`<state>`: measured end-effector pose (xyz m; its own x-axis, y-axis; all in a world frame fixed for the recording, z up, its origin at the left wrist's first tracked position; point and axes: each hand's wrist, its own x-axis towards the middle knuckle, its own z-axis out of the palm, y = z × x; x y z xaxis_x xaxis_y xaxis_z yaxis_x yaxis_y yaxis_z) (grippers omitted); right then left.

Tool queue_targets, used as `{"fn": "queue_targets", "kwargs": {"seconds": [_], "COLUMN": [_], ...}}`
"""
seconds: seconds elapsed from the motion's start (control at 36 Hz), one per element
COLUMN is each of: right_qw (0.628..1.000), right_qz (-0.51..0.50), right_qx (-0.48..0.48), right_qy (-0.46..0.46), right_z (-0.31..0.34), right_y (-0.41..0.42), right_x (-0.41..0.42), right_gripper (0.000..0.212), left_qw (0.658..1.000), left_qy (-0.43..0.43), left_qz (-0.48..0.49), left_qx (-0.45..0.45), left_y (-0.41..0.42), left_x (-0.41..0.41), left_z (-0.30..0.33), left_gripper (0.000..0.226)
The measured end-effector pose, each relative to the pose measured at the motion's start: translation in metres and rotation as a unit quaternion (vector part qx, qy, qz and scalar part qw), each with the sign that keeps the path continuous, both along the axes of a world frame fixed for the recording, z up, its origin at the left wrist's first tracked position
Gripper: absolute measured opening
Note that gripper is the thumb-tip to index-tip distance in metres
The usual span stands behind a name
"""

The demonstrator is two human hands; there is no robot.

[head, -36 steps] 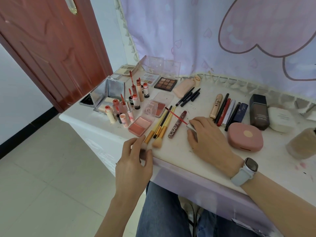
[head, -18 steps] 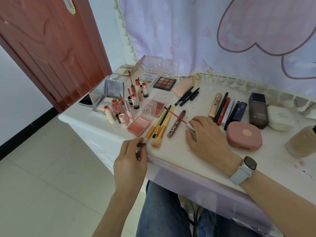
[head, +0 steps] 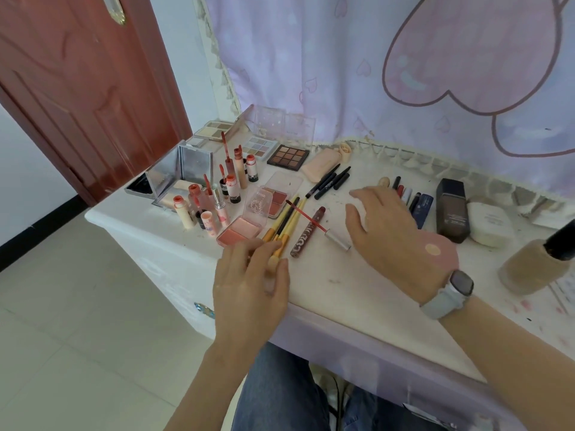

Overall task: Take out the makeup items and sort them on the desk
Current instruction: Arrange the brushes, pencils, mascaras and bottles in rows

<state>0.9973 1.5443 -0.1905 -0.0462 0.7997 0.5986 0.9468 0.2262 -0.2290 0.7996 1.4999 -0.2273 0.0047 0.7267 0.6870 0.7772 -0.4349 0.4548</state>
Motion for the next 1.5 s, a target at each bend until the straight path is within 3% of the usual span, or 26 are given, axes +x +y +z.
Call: {"fn": "queue_targets", "kwargs": {"seconds": [0.11, 0.25, 0.44, 0.53, 0.61, 0.67, 0.75, 0.83, 0.89, 0.97, 1.08, 1.17, 1.31, 1.5], "right_qw": [0.982, 0.945, 0.940, 0.946, 0.959, 0.976, 0.994, 0.973, 0.970, 0.978, 0.984, 0.977, 0.930, 0.838], "right_qz": [-0.106, -0.129, -0.125, -0.112, -0.113, -0.111, -0.065, -0.013, -0.012, -0.015, 0.006, 0.035, 0.059, 0.102], "right_qx": [-0.132, -0.236, -0.217, -0.221, -0.182, -0.132, -0.083, -0.086, -0.121, -0.155, -0.087, -0.028, 0.016, -0.046], "right_qy": [-0.087, -0.186, -0.231, -0.209, -0.186, -0.135, 0.041, 0.212, 0.212, 0.140, 0.159, 0.209, 0.363, 0.533], "right_z": [0.024, 0.010, 0.004, 0.007, 0.011, 0.017, 0.028, 0.034, 0.029, 0.015, 0.008, 0.012, 0.025, 0.030], "right_y": [0.029, 0.048, 0.050, 0.051, 0.051, 0.047, 0.030, 0.003, -0.012, -0.027, -0.043, -0.056, -0.074, -0.087], "right_x": [0.025, 0.030, 0.027, 0.024, 0.025, 0.028, 0.033, 0.034, 0.036, 0.038, 0.035, 0.029, 0.021, 0.017], "right_gripper": [0.038, 0.043, 0.033, 0.026, 0.035, 0.040, 0.038, 0.032, 0.029, 0.023, 0.006, 0.007, 0.009, 0.023], "left_qw": [0.993, 0.981, 0.976, 0.977, 0.977, 0.978, 0.979, 0.979, 0.979, 0.979, 0.984, 0.986, 0.989, 0.974], "left_qy": [0.024, 0.077, 0.114, 0.107, 0.100, 0.095, 0.087, 0.089, 0.090, 0.079, 0.003, -0.031, -0.020, 0.089], "left_qz": [-0.110, -0.177, -0.178, -0.176, -0.175, -0.176, -0.177, -0.176, -0.176, -0.179, -0.173, -0.162, -0.141, -0.164], "left_qx": [0.031, 0.008, -0.050, -0.060, -0.067, -0.066, -0.059, -0.054, -0.057, -0.058, -0.054, -0.027, 0.035, 0.127], "left_y": [0.002, 0.003, 0.004, 0.004, 0.004, 0.004, 0.004, 0.003, 0.003, 0.003, -0.001, -0.004, -0.006, -0.009], "left_x": [0.038, 0.061, 0.059, 0.060, 0.060, 0.059, 0.060, 0.060, 0.060, 0.059, 0.060, 0.065, 0.082, 0.091], "left_z": [0.006, -0.005, -0.012, -0.011, -0.011, -0.011, -0.011, -0.013, -0.014, -0.014, -0.009, -0.001, 0.014, 0.029], "left_gripper": [0.022, 0.020, 0.018, 0.020, 0.021, 0.021, 0.020, 0.021, 0.022, 0.023, 0.032, 0.042, 0.050, 0.030]}}
